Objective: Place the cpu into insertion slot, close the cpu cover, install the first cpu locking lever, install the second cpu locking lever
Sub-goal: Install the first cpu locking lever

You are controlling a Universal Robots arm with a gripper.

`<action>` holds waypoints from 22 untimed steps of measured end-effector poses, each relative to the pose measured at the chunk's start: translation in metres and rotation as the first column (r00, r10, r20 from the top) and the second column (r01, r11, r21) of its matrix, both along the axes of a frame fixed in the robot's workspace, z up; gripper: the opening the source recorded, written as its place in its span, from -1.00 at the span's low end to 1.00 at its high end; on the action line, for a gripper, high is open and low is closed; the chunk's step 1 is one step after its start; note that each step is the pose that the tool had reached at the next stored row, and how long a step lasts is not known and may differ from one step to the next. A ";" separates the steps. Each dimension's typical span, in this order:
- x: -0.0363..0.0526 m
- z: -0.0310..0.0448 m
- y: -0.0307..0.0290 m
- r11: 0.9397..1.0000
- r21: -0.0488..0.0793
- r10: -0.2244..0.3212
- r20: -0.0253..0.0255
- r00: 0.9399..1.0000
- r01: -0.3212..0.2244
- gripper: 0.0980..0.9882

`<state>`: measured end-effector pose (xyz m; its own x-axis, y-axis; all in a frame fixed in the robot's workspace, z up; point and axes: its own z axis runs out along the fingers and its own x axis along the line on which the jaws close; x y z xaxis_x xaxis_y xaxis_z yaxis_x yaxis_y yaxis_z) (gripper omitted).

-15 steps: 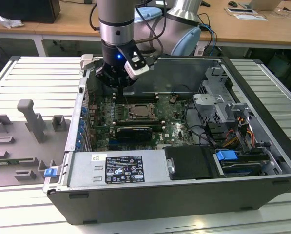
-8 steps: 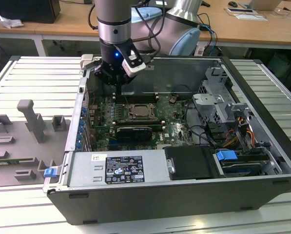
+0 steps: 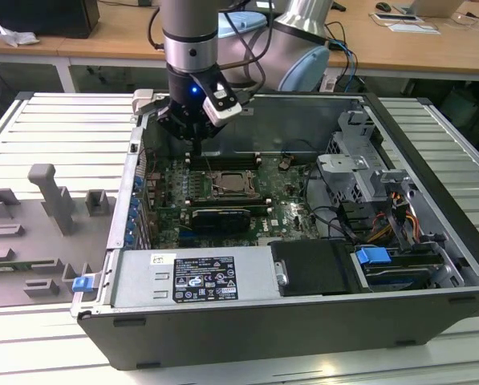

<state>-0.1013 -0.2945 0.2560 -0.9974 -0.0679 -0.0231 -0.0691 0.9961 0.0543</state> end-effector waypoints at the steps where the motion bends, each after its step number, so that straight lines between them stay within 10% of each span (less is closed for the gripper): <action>1: 0.0016 0.0000 0.0000 1.000 0.000 0.000 0.000 1.000 0.000 -0.98; 22: 0.0237 -0.0008 0.0000 1.000 -0.009 0.000 0.000 1.000 0.000 -0.98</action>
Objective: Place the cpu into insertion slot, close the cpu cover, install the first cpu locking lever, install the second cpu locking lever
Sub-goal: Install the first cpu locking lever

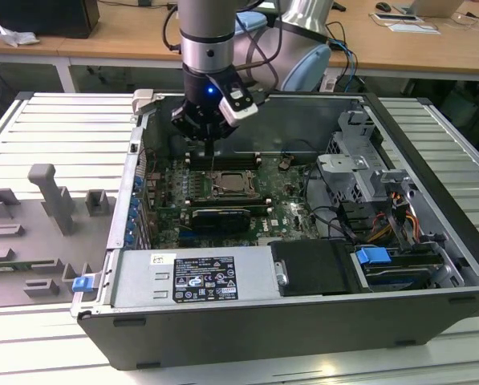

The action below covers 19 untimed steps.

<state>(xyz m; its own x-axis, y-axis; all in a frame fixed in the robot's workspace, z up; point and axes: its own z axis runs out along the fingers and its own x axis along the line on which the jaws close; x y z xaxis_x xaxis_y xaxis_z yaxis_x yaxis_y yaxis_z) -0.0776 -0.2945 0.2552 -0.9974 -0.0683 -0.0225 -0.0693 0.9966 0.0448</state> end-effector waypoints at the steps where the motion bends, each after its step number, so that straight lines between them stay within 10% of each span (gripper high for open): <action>1: 0.0020 -0.0001 0.0000 1.000 0.000 0.000 0.000 1.000 0.000 -0.98; 9: 0.0277 -0.0017 0.0000 1.000 0.002 0.000 0.000 1.000 0.000 -0.98; 19: 0.0376 -0.0137 0.0006 1.000 0.022 -0.010 0.000 1.000 0.010 -0.98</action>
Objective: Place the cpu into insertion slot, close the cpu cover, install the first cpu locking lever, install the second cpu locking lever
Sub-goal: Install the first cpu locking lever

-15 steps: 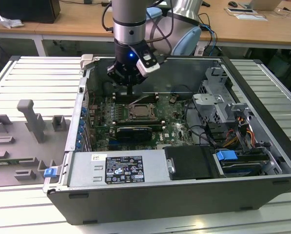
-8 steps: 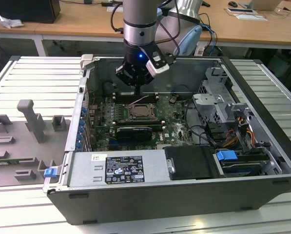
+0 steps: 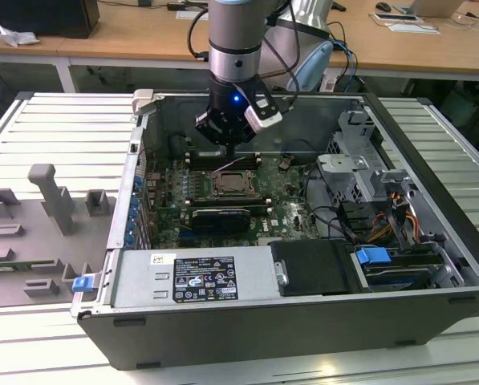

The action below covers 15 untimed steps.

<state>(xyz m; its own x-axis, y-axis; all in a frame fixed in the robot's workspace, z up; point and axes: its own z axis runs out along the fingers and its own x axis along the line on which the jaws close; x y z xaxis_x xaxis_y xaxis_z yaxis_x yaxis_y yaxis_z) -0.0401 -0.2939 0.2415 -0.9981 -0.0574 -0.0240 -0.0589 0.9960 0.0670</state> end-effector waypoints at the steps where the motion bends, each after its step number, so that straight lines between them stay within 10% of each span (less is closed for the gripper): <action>1: 0.0005 -0.0008 0.0000 1.000 0.001 0.000 0.000 1.000 0.000 -0.98; 15: 0.0010 -0.0046 0.0000 1.000 0.013 0.000 0.000 1.000 0.000 -0.98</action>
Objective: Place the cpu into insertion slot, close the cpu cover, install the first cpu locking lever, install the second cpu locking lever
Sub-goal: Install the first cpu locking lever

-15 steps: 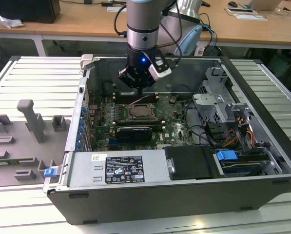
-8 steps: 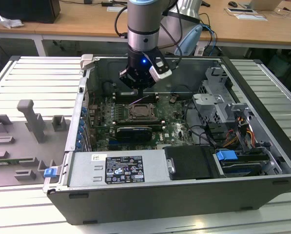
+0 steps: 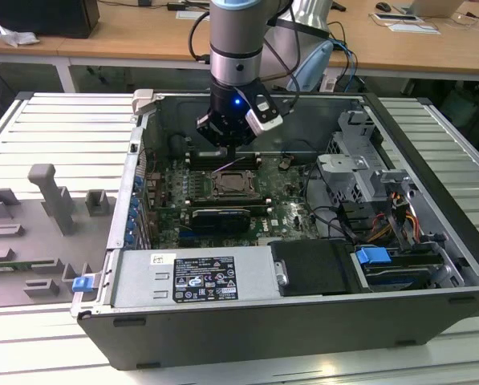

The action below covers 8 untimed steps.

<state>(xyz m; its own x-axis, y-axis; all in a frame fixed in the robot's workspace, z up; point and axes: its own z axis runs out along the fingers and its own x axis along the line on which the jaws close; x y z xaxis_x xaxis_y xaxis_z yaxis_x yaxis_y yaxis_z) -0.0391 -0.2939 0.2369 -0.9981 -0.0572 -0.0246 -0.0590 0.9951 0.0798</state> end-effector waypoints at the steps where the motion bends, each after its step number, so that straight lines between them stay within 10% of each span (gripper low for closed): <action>1: 0.0000 -0.0004 0.0000 1.000 0.010 0.000 0.000 1.000 0.000 -0.98; 8: 0.0010 -0.0056 0.0001 1.000 0.027 0.000 0.000 1.000 0.000 -0.98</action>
